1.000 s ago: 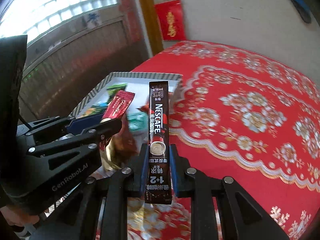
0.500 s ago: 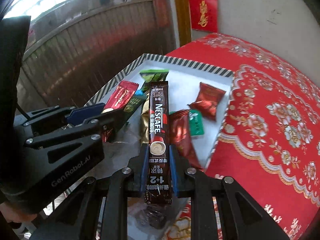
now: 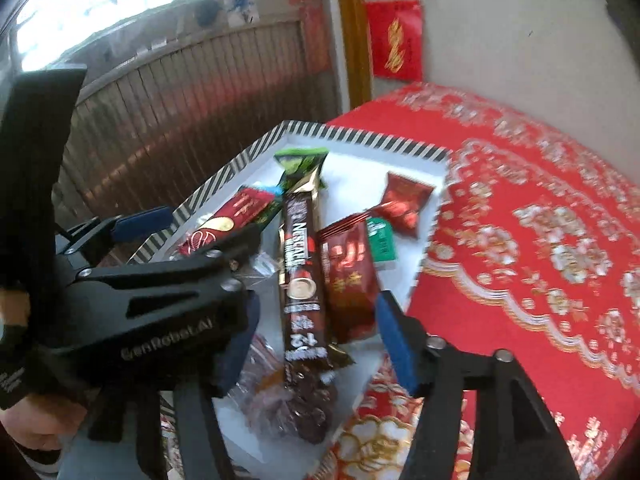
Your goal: Organize snacks
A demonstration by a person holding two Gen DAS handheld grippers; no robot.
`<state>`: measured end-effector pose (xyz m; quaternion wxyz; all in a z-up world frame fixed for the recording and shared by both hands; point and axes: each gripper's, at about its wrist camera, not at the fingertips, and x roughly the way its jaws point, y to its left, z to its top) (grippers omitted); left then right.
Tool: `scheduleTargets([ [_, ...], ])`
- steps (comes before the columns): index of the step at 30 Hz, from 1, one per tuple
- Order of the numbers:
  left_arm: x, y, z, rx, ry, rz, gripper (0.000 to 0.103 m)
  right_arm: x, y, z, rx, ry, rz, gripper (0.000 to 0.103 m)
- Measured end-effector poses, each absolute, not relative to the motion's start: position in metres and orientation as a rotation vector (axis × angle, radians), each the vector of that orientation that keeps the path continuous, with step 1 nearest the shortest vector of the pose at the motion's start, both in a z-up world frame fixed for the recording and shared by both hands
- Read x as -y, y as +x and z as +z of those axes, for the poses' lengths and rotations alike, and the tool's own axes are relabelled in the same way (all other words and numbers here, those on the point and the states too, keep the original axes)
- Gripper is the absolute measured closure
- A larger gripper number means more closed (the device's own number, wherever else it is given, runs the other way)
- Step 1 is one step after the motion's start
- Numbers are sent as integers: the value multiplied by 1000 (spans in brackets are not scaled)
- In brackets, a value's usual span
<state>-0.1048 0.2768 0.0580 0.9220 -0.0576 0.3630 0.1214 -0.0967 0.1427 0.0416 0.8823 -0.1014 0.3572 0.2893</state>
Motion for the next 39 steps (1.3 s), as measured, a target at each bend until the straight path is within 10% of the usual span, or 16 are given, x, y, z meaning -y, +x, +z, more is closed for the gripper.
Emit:
scheduleTargets([
  [5,-269,-130,65,-656,-99,297,10,-125,-114,45,-642,-205,549,23],
  [39,-264,-216,55,-567,-26,369,0,-94,-147,38,-553,-135,524,20],
])
